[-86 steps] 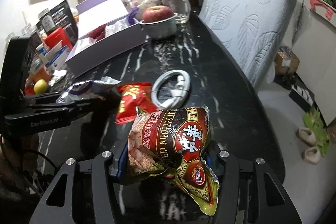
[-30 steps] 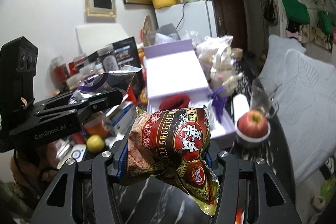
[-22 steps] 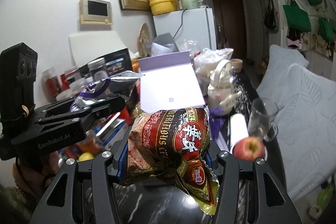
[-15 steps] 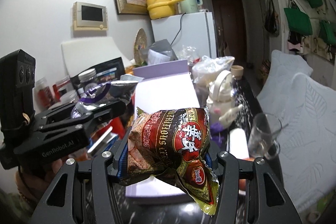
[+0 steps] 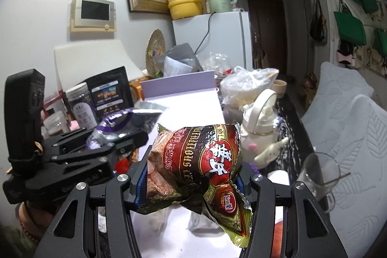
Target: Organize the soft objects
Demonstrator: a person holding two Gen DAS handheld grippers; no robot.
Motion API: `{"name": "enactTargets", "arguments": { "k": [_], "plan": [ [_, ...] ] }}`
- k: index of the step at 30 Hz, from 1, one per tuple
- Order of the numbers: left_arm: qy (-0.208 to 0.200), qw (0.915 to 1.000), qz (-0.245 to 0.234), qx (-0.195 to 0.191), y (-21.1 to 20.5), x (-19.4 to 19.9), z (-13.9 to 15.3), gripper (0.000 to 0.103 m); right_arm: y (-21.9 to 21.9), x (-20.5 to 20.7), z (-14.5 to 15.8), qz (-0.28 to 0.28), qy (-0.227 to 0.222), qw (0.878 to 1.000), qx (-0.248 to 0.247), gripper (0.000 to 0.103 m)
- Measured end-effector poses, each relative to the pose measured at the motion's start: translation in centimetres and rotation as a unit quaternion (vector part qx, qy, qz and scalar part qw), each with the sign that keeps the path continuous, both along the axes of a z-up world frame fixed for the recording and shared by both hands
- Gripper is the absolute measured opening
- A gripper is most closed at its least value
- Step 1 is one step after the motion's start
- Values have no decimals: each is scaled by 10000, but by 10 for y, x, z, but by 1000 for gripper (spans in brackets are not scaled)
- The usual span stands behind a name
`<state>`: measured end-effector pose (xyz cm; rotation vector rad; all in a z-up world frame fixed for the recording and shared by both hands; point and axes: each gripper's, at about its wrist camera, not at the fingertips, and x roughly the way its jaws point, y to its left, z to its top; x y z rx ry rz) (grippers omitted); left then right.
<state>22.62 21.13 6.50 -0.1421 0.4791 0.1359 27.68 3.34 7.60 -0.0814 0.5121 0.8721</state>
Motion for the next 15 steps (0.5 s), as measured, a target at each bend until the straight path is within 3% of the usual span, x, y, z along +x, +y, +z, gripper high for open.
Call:
{"name": "enactTargets", "arguments": {
  "k": [15],
  "plan": [
    [786, 9963, 178, 314, 6, 42, -52, 39, 18, 42, -44, -105, 382, 9984, -399, 55]
  ]
}}
